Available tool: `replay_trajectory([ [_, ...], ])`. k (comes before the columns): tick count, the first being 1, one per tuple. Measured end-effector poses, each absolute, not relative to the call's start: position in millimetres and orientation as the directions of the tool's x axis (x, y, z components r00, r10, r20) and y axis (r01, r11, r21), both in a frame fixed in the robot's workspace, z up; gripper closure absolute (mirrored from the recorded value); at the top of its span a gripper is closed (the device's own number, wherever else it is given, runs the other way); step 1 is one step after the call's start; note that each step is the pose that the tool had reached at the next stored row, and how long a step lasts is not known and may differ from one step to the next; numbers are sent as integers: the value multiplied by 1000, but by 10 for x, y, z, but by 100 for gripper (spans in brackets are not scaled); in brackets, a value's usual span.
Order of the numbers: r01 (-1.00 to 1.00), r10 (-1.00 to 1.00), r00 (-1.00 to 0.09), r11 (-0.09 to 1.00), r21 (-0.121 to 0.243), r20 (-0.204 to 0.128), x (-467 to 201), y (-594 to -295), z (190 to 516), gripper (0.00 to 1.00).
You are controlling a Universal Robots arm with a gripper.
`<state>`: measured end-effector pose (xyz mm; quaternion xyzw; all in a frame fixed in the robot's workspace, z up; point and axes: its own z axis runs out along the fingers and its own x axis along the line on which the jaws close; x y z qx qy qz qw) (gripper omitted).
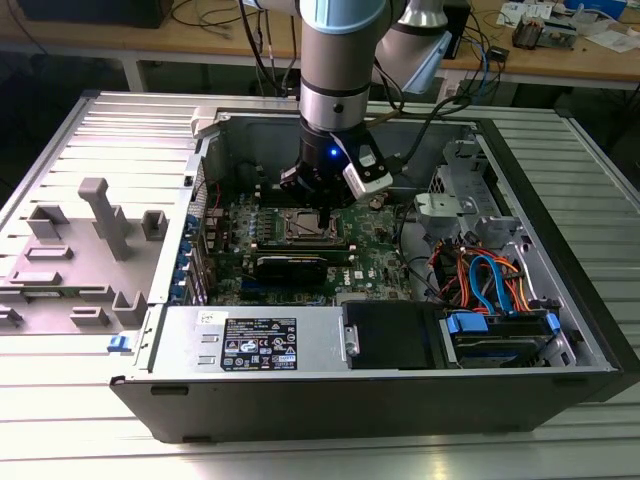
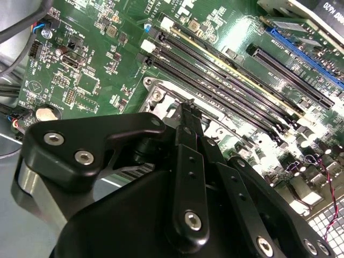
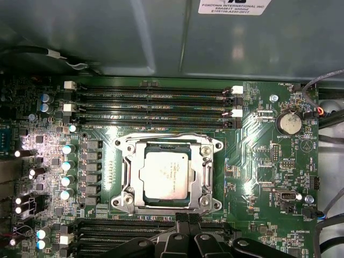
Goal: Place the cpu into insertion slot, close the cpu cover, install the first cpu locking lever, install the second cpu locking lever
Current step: 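Install the second cpu locking lever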
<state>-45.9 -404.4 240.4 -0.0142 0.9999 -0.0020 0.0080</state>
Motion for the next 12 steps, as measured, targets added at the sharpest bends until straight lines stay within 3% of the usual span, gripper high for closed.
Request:
replay_trajectory([
  [6, -28, -28, -1000, 1000, -3, -11, -459, -4094, 2404, 89],
  [12, -28, -28, -1000, 999, 46, -1, -466, -4224, 2396, 89],
])
